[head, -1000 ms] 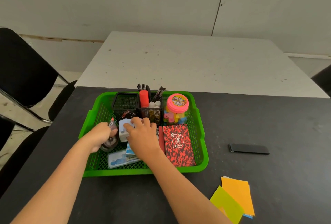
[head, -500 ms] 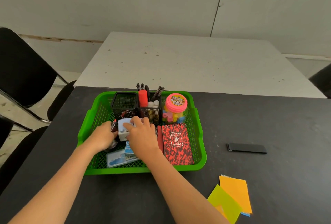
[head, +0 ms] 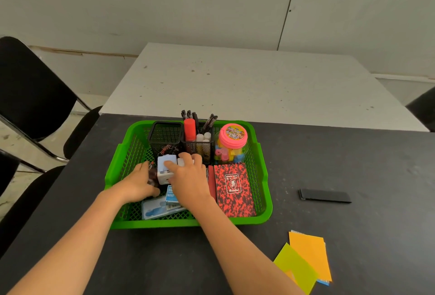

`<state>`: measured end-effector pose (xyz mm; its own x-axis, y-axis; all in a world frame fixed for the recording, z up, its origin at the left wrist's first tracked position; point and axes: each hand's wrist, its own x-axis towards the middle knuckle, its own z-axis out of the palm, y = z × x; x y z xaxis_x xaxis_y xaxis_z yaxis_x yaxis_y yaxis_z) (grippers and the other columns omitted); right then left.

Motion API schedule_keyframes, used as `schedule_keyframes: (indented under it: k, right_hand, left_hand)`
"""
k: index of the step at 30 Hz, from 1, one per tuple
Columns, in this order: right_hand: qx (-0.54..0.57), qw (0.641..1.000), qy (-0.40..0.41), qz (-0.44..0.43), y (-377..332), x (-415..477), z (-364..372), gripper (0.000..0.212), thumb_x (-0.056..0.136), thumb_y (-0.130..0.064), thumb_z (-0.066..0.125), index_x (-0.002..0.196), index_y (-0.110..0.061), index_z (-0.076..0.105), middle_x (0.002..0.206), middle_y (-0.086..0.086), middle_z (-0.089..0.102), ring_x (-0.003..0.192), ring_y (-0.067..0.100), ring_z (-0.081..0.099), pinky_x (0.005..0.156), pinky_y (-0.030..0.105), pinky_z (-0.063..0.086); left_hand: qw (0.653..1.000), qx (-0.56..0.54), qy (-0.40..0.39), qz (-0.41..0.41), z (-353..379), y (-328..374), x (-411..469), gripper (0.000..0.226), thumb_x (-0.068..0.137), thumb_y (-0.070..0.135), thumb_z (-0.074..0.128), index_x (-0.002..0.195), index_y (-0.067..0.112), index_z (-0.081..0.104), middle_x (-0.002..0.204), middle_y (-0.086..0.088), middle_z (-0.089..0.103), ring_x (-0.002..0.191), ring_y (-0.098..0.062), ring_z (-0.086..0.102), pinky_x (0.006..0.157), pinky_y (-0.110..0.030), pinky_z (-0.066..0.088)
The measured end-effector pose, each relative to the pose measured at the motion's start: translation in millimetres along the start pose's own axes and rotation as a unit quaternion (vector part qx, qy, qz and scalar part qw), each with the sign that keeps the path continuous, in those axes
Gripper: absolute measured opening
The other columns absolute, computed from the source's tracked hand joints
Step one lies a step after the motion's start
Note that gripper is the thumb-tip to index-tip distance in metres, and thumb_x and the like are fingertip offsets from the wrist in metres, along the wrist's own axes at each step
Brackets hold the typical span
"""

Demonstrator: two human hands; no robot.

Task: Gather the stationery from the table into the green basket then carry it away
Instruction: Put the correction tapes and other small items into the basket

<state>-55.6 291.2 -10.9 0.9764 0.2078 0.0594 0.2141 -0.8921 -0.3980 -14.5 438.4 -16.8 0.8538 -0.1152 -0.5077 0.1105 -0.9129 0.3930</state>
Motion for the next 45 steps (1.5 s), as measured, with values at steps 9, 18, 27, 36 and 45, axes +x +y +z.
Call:
schedule_keyframes:
  k: [9, 18, 27, 36, 45]
  right_hand:
    - [0.017, 1.000, -0.010, 0.007, -1, 1, 1, 0.048, 0.091, -0.010, 0.052, 0.137, -0.018, 0.042, 0.142, 0.018, 0.036, 0.128, 0.039, 0.028, 0.098, 0.048, 0.035]
    - [0.130, 0.990, -0.021, 0.056, 16, 0, -16, 0.054, 0.080, 0.011, 0.048, 0.133, -0.001, 0.047, 0.143, 0.014, 0.039, 0.126, 0.035, 0.032, 0.101, 0.036, 0.032]
    - [0.157, 0.984, 0.053, 0.069, 21, -8, -22, 0.043, 0.079, 0.002, 0.058, 0.122, -0.002, 0.053, 0.126, 0.016, 0.048, 0.116, 0.031, 0.041, 0.092, 0.034, 0.038]
    - [-0.006, 0.989, -0.145, 0.034, 16, -18, -31, 0.042, 0.080, -0.013, 0.071, 0.119, -0.003, 0.059, 0.121, 0.018, 0.057, 0.105, 0.033, 0.060, 0.083, 0.039, 0.052]
    - [0.081, 0.995, -0.052, 0.027, 25, -32, -52, 0.024, 0.085, -0.019, 0.063, 0.104, -0.004, 0.066, 0.096, 0.014, 0.064, 0.085, 0.028, 0.061, 0.071, 0.036, 0.050]
  left_hand:
    - [0.985, 0.134, 0.108, 0.031, 9, 4, -11, 0.100, 0.081, 0.037, 0.061, 0.148, 0.004, -0.006, 0.157, -0.008, 0.004, 0.143, -0.028, 0.002, 0.117, -0.036, 0.014]
    - [0.969, 0.063, 0.212, 0.111, 5, 13, -22, 0.082, 0.074, 0.046, 0.070, 0.140, 0.011, 0.037, 0.141, -0.005, 0.042, 0.128, -0.026, 0.032, 0.106, -0.036, 0.029]
    - [0.980, 0.008, 0.196, 0.044, -3, 13, -25, 0.084, 0.069, 0.043, 0.076, 0.135, 0.007, 0.040, 0.134, -0.011, 0.044, 0.125, -0.030, 0.036, 0.102, -0.041, 0.035]
    - [0.962, 0.246, 0.108, 0.046, 3, 17, -51, 0.048, 0.051, 0.052, 0.082, 0.071, 0.025, 0.048, 0.075, 0.009, 0.045, 0.085, -0.015, 0.041, 0.063, -0.028, 0.034]
    - [0.934, 0.314, 0.166, 0.040, 4, 20, -50, 0.045, 0.060, 0.059, 0.074, 0.069, 0.029, 0.042, 0.077, 0.013, 0.043, 0.085, -0.013, 0.035, 0.066, -0.026, 0.029]
